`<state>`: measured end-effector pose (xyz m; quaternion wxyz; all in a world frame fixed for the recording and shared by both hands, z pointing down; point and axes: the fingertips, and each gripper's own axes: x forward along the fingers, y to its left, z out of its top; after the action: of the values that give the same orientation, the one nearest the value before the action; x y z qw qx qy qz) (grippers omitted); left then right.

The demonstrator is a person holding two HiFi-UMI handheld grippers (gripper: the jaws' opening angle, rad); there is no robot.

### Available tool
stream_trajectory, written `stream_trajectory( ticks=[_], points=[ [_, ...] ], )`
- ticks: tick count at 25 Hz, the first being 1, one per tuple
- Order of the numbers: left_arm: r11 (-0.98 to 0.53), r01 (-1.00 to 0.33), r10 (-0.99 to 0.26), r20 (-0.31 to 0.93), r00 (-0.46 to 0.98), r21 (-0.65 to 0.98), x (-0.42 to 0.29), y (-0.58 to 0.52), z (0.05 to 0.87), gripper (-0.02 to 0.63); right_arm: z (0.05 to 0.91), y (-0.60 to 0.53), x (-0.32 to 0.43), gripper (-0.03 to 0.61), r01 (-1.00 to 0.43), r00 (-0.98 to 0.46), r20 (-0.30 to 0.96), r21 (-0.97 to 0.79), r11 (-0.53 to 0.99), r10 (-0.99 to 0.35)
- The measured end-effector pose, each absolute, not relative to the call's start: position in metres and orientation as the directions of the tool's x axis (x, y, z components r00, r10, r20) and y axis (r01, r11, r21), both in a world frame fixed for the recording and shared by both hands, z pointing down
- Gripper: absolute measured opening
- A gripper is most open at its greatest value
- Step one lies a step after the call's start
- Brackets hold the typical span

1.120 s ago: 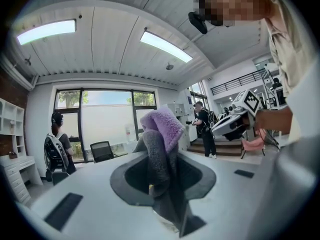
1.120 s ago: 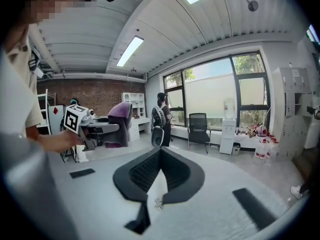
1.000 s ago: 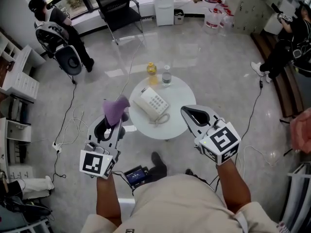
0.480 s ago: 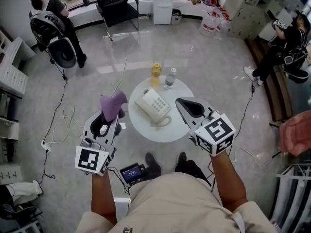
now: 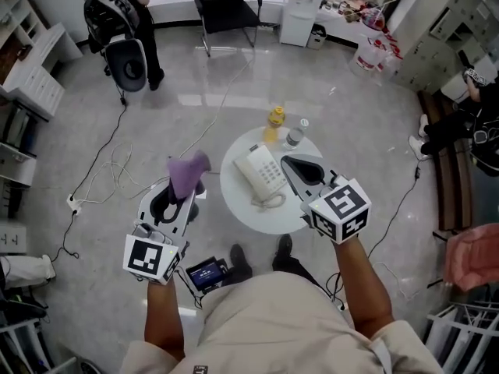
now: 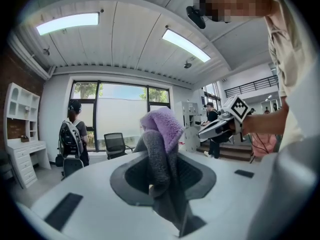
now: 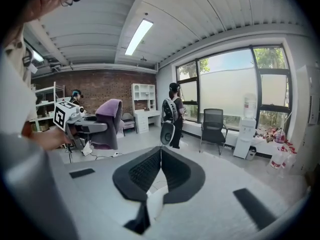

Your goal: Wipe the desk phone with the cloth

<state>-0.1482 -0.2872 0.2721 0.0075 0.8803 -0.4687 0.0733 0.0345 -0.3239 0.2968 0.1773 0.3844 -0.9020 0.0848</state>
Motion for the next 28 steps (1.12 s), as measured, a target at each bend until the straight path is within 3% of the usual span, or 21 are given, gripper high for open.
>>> stream_trajectory(
  ticks=[28],
  points=[
    [-0.513,-0.854,-0.805,0.298,0.513,0.086,-0.126,-0.312,0.402,0.097,0.487,-0.388,0.006,0.064,-0.639,-0.681,0.581,-0.174,0.749,-0.446]
  ],
)
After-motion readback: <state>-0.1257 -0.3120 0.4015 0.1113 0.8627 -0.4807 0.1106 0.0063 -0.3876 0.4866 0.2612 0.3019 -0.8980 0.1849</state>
